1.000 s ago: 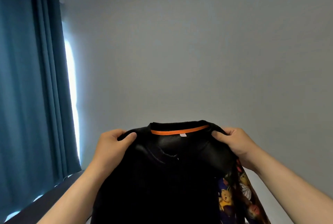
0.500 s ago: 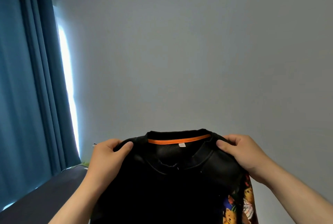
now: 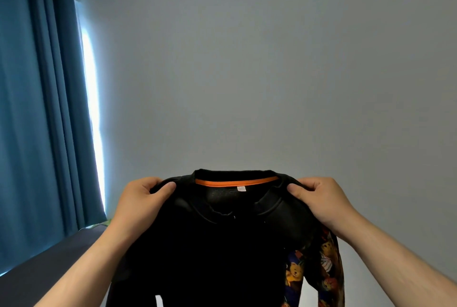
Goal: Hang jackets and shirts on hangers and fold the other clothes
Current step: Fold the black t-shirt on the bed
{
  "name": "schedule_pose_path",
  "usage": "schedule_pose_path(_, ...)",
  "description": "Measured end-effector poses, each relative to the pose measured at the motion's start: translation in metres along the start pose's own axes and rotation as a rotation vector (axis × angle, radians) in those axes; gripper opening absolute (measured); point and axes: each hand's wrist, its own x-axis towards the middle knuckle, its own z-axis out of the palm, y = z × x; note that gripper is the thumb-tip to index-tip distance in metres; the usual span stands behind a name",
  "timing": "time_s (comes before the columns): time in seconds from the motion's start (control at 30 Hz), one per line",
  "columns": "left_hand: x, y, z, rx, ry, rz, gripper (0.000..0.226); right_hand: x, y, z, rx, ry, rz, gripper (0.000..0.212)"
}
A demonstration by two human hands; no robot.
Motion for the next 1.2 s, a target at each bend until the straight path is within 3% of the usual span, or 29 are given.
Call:
schedule_pose_path(0.13,0.025,-0.015,0.017,0.037,0.027,-0.001,0.023,0.041,0.014,0.009,-0.025,-0.031,-0.048,0.019)
schedule_pose_path(0.3,0.052,-0.057,0.035,0.071,0.085,-0.051,0.023,0.106,0.038,0.043,-0.023,-0.198,-0.061,0.020)
schedule_pose_path(0.63,0.052,-0.186,0.056,0.225,0.079,-0.403,0.028,0.192,0.117,0.169,-0.106,-0.678,0.103,0.022)
schedule_pose_path(0.8,0.052,-0.272,0.074,0.285,0.027,-0.687,0.017,0.223,0.179,0.259,-0.253,-0.820,0.194,0.019)
schedule_pose_path(1.0,0.073,-0.391,0.101,0.436,0.088,-0.731,0.023,0.259,0.260,0.398,-0.307,-0.852,0.149,0.029)
schedule_pose_path(1.2,0.067,-0.579,0.156,0.474,0.294,-0.801,0.025,0.264,0.390,0.579,-0.258,-0.833,0.028,0.021)
